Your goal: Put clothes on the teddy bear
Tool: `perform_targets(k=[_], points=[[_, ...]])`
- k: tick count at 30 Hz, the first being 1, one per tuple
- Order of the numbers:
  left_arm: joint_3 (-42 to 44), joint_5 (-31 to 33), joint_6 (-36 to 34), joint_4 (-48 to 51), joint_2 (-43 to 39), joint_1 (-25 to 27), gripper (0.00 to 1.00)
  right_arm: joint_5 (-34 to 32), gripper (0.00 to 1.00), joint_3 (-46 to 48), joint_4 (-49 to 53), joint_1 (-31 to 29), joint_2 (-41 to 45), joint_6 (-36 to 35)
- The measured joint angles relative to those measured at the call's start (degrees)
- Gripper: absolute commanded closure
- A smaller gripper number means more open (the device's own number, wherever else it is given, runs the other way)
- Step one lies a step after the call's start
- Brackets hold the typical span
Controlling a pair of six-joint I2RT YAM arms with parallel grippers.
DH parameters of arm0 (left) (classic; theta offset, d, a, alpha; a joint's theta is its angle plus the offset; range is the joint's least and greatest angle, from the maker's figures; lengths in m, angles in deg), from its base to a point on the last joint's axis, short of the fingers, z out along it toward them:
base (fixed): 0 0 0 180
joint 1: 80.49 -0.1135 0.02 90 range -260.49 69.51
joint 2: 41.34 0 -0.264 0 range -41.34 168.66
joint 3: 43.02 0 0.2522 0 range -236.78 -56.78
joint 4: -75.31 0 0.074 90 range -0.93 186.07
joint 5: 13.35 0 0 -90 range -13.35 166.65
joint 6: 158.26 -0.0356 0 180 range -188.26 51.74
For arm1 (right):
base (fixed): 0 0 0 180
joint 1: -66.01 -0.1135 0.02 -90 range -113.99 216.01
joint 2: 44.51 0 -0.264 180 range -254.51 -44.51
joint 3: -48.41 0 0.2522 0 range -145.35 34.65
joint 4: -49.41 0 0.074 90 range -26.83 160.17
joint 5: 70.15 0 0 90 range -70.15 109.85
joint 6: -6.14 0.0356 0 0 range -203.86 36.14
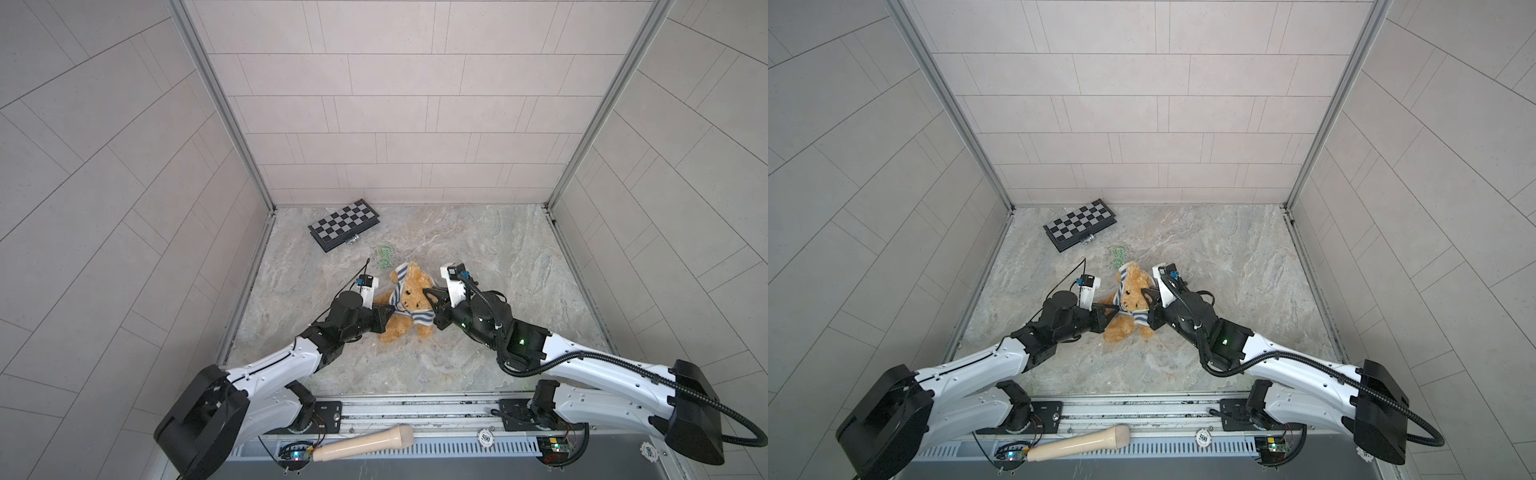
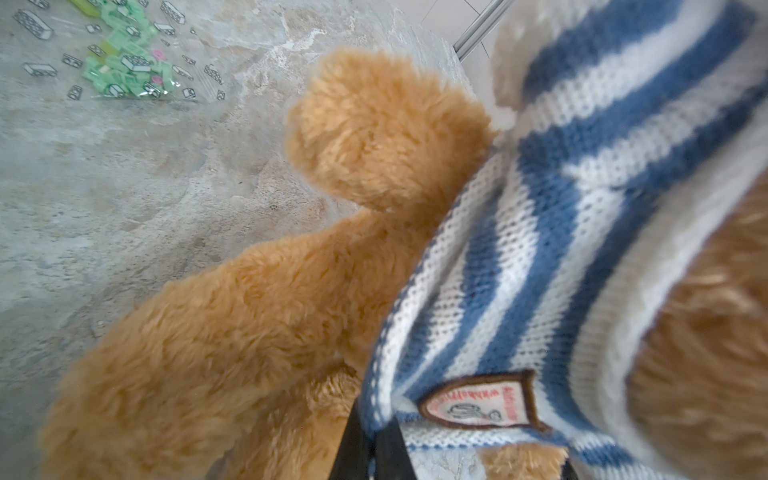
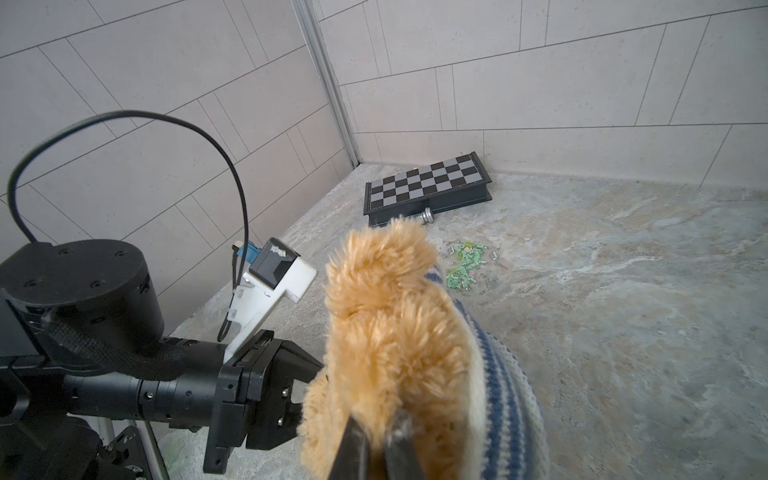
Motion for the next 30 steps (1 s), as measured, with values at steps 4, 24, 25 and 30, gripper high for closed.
perform_targets(k=[4,24,25,30], points=[[-1.05,0.85,-0.2,1.55,-0.57,0.57,0.98,-0.92,1.0,0.0,-0.33,0.0,0.37,0.09],[-1.88,16.94,4.72,0.13,-10.67,24.0,0.47,-8.37,1.0,0.0,-8.76,1.4,-3.15,1.18],[-2.29,17.75,5.6,-1.09,-8.81,24.04,0.48,-8.48,1.0,0.0,-9.05,1.4,-3.23,1.44],[-5.77,19.96,9.03,-5.92,-1.38,24.04,0.5,-8.79,1.0,0.0,-9.75,1.4,-3.32,2.71]])
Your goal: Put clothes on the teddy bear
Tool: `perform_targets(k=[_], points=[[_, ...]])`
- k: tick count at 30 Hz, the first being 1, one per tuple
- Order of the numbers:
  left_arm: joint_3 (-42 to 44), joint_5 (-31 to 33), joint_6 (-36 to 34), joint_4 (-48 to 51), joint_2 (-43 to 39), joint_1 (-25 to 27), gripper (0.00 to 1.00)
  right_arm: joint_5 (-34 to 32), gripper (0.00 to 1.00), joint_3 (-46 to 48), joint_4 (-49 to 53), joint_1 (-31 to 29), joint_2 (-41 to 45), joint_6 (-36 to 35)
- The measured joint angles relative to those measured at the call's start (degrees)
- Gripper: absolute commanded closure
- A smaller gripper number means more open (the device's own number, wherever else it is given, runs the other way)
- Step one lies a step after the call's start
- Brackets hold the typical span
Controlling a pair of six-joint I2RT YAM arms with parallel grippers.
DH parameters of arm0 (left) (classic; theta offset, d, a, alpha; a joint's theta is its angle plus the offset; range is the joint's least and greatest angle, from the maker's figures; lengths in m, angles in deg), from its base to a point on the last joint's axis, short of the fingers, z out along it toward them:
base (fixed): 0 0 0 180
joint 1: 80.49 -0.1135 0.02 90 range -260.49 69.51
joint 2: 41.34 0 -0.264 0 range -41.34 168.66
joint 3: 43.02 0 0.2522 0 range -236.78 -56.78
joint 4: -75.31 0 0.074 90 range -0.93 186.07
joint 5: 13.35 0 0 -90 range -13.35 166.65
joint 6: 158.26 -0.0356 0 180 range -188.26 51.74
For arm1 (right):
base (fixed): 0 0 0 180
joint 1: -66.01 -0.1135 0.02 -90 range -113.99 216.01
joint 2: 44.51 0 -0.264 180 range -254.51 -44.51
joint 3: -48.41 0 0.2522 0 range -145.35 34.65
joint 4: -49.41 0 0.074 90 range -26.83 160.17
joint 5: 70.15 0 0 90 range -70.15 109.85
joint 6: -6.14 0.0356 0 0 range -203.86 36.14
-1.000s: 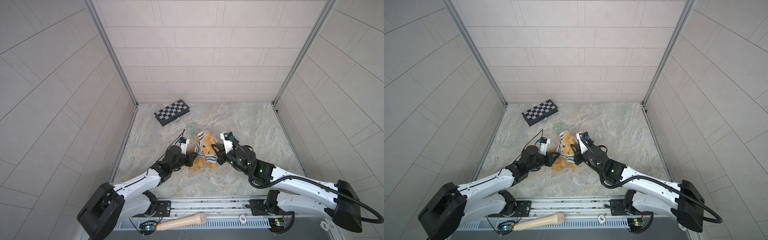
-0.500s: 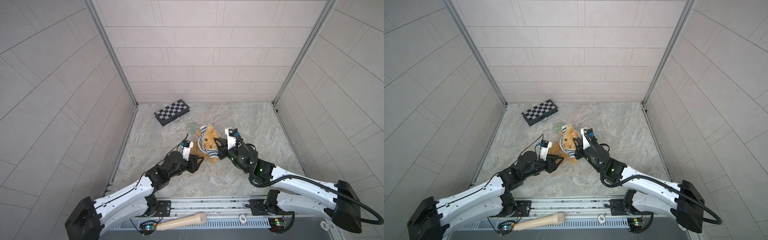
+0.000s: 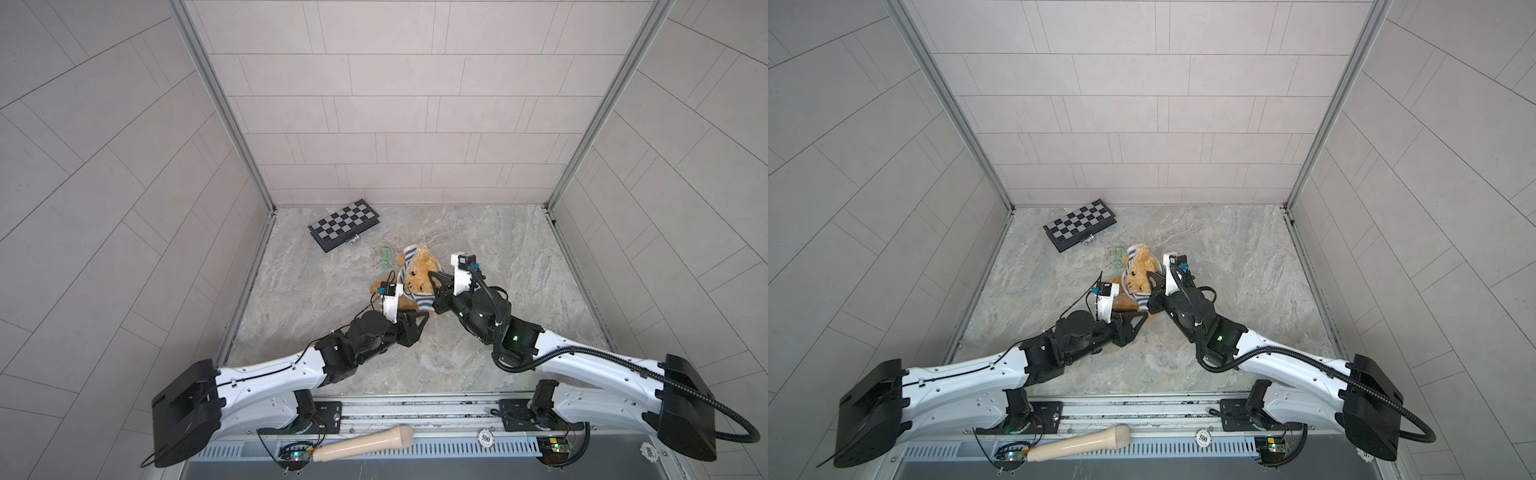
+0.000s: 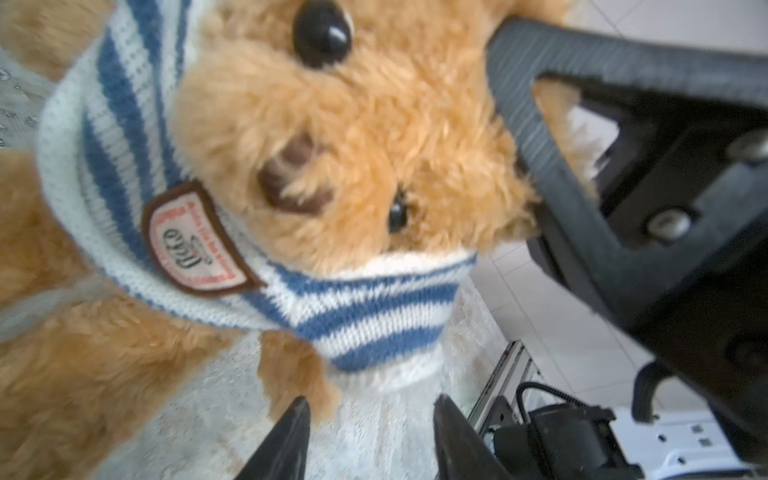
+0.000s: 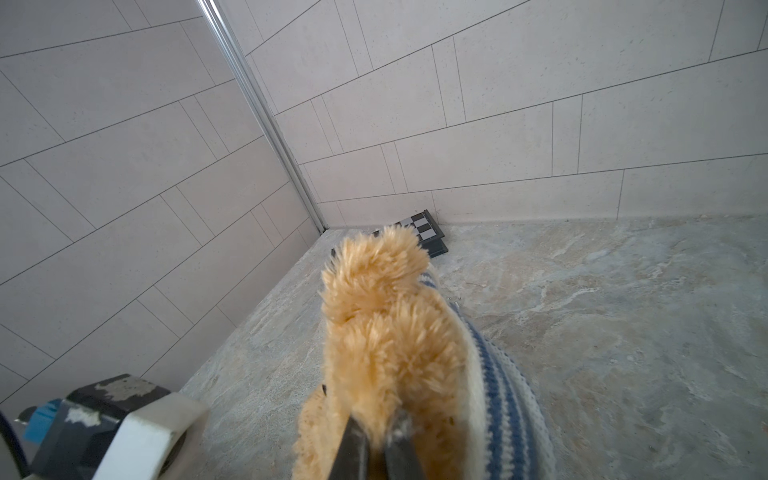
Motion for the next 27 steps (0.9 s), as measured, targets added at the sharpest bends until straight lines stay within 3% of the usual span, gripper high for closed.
perform_targets(k=[7,13,22,24,27], points=[[-1.84,1.09,3.67,-5.33,4.76,0.13,0.51,-0.02,1.0,0.11,-0.74,-0.02,0.0,0.87],[-1.86,3.04,5.88,-6.4,6.29,0.13,0.67,-0.04,1.0,0.22,-1.38,-0.07,0.0,1.07],[-2.78,2.8,5.68,-7.63,7.3,0.13,0.61,-0.2,1.0,1.25,-2.25,-0.07,0.0,1.27],[-2.95,2.73,5.79,-8.0,7.3,0.13,0.68,-0.28,1.0,1.29,-2.34,-0.04,0.0,1.29],[-3.69,2.64,5.99,-8.17,7.56,0.13,0.89,-0.42,1.0,1.4,-2.6,-0.04,0.0,1.46]])
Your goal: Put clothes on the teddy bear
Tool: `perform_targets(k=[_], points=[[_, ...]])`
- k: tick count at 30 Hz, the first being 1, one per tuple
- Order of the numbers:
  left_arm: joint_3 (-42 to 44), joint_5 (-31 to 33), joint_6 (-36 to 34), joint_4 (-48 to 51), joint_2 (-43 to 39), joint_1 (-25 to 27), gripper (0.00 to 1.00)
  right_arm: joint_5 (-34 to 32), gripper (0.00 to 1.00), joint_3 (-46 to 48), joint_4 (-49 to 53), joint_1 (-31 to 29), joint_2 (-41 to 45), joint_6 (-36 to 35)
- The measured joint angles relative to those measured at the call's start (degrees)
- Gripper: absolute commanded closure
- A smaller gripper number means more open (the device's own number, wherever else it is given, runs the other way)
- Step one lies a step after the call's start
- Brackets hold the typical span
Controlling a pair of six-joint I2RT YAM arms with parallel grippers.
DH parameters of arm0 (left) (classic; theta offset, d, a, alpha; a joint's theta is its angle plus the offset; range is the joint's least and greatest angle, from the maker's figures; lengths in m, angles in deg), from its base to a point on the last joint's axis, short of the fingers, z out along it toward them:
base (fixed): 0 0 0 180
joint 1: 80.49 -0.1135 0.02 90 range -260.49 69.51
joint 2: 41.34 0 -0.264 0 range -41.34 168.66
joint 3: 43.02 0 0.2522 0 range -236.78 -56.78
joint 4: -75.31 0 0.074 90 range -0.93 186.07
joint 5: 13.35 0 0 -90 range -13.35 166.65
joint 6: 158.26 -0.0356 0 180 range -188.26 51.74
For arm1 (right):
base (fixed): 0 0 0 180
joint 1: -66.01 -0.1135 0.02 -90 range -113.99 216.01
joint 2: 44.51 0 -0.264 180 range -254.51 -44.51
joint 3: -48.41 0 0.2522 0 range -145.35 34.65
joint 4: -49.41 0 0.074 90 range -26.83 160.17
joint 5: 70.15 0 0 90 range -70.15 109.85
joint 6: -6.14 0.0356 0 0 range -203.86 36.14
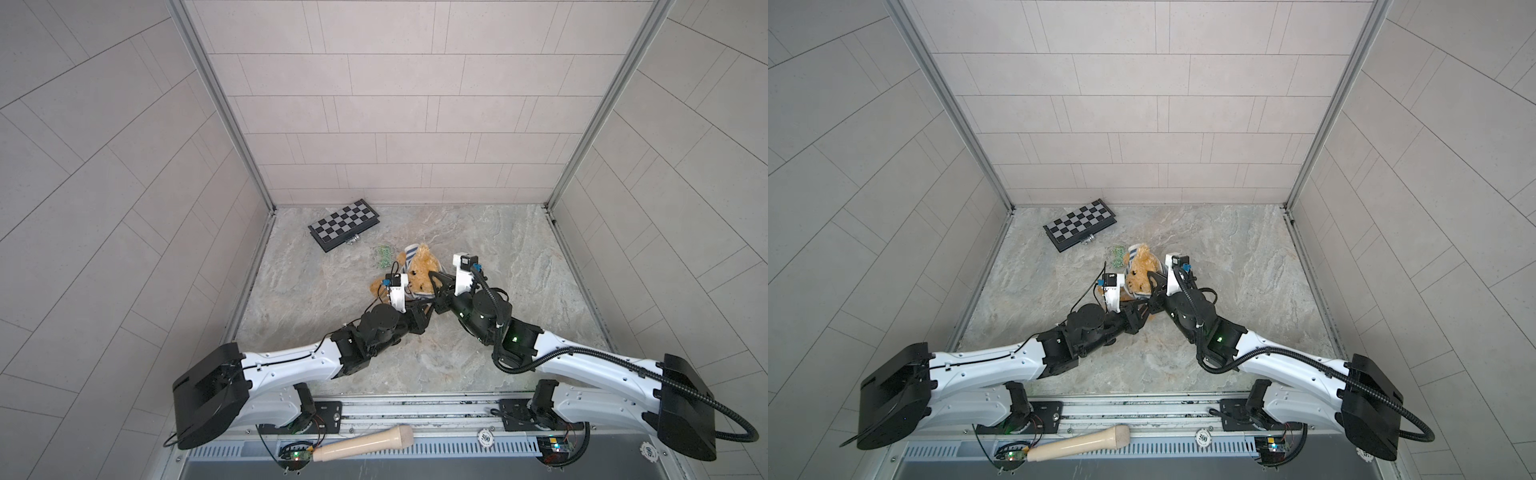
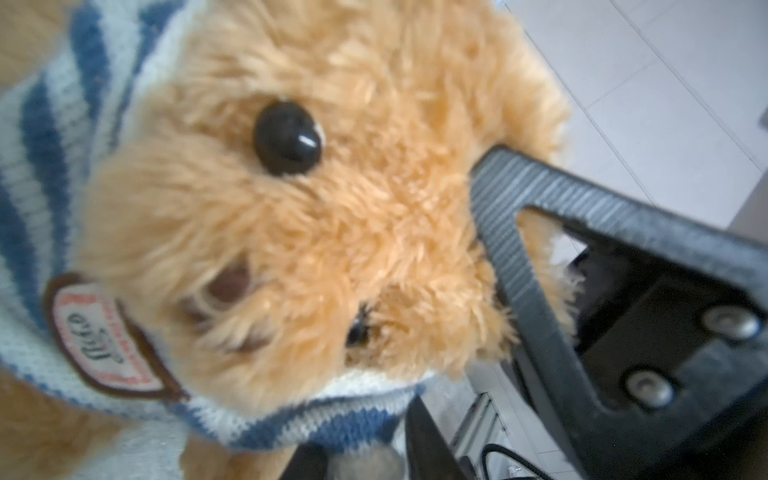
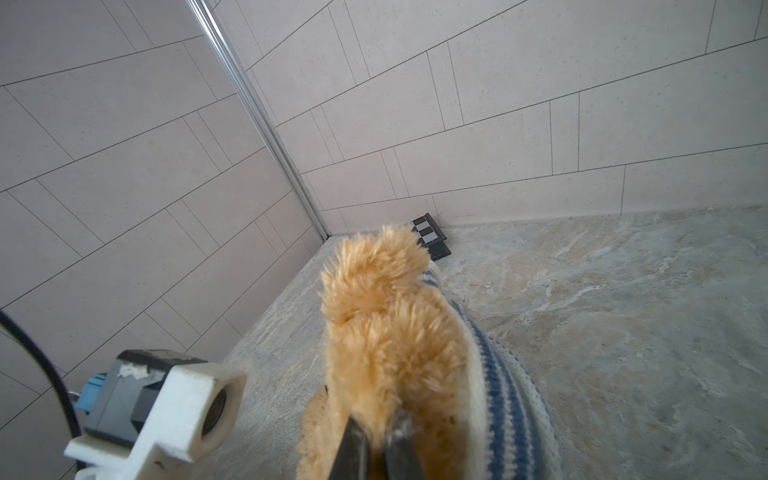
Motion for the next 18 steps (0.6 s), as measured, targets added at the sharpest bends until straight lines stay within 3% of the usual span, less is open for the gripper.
perform_targets(k=[3,18], points=[[-1.01,-0.02,-0.17,0.17,1.01,0.0,1.0,-0.11,1.0,0.0,-0.04,-0.02,0.0,0.07],[-4.22,-1.4,-0.94,2.23,12.24,0.0,1.0,-0.39,1.0,0.98,2.27,0.0,0.0,1.2]])
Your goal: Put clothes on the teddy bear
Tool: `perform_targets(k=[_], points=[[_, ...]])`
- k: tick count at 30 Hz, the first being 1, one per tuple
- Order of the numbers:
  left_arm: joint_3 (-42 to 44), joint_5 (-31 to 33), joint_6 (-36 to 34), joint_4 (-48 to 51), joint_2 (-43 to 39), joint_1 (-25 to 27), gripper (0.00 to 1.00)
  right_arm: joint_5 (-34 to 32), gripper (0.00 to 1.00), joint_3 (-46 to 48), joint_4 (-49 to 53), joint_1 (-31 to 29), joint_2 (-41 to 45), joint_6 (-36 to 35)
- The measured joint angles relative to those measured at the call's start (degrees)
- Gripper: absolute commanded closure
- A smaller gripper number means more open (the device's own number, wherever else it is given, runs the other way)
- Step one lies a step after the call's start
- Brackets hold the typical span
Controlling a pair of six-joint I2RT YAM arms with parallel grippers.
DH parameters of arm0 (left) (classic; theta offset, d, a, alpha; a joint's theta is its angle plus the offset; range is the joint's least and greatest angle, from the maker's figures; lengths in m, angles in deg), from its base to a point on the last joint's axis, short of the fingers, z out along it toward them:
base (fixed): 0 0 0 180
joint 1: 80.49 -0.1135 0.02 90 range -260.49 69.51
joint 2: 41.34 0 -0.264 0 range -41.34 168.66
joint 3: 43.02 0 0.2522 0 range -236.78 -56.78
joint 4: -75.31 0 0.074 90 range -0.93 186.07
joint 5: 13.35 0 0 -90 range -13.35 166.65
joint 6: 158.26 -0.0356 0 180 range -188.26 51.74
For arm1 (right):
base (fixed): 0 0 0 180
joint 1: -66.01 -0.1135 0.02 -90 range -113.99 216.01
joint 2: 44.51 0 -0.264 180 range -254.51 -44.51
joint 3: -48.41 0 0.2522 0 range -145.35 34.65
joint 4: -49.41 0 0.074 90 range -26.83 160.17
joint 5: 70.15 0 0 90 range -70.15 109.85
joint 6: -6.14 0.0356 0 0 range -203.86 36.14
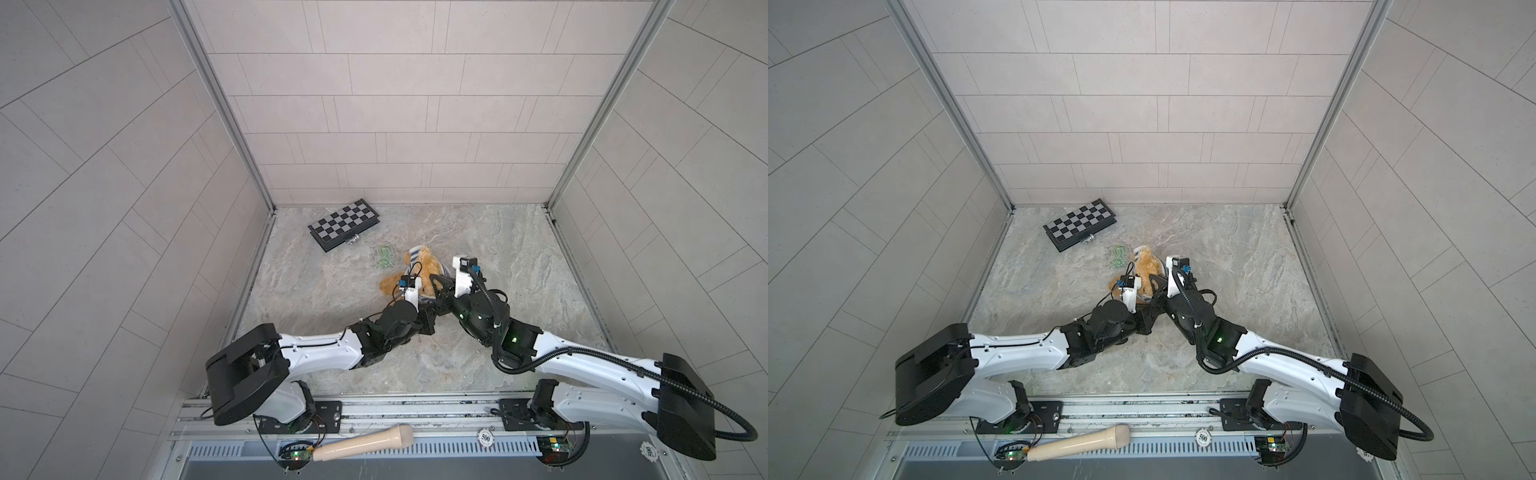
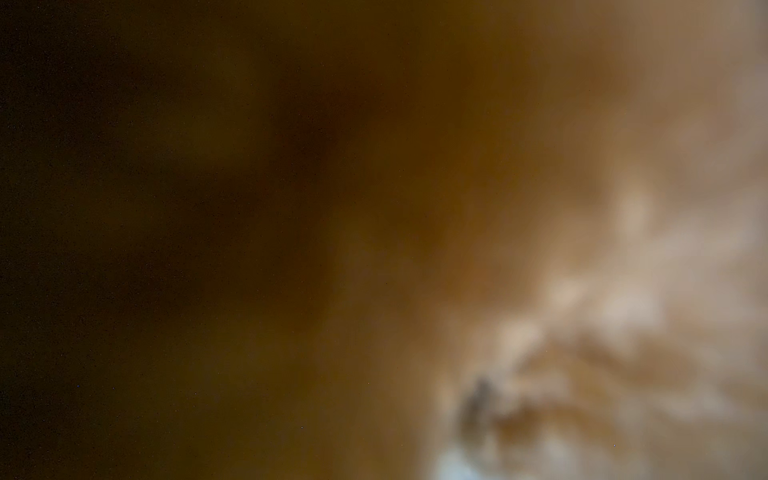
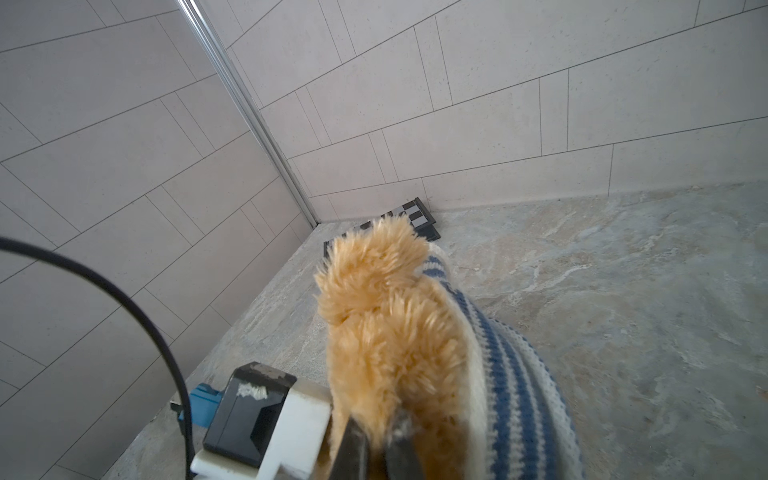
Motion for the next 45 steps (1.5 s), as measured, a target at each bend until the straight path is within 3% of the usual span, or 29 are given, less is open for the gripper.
perform_targets(k=[15,31,32,36,37,40,45], points=[[4.92,1.01,1.49,-3.63,1.25,-2.47,1.0,1.79,1.0,0.31,5.22,0.81,4.13,3.1],[8.09,1.42,0.33,-1.7,-4.61,-4.94,1.0,8.74,1.0,0.33,5.9,5.84,8.57,6.69],[8.09,1.11,0.11,-1.64,-4.92,-4.96,0.96,9.81,1.0,0.33,5.66,6.56,8.41,6.78],[8.17,-0.85,-0.92,0.33,-7.41,-5.2,0.56,17.79,1.0,0.31,2.45,12.52,6.38,6.91],[8.24,-1.29,-1.51,1.38,-8.17,-5.2,0.51,20.31,1.0,0.31,1.33,14.36,5.79,6.58],[8.48,-1.9,-3.89,6.08,-11.1,-5.2,0.46,29.05,1.0,0.13,-0.28,21.03,3.63,5.42],[11.41,-4.26,-7.74,12.46,-18.93,-5.4,0.5,44.06,1.0,-2.19,1.7,28.59,-0.72,-1.33]])
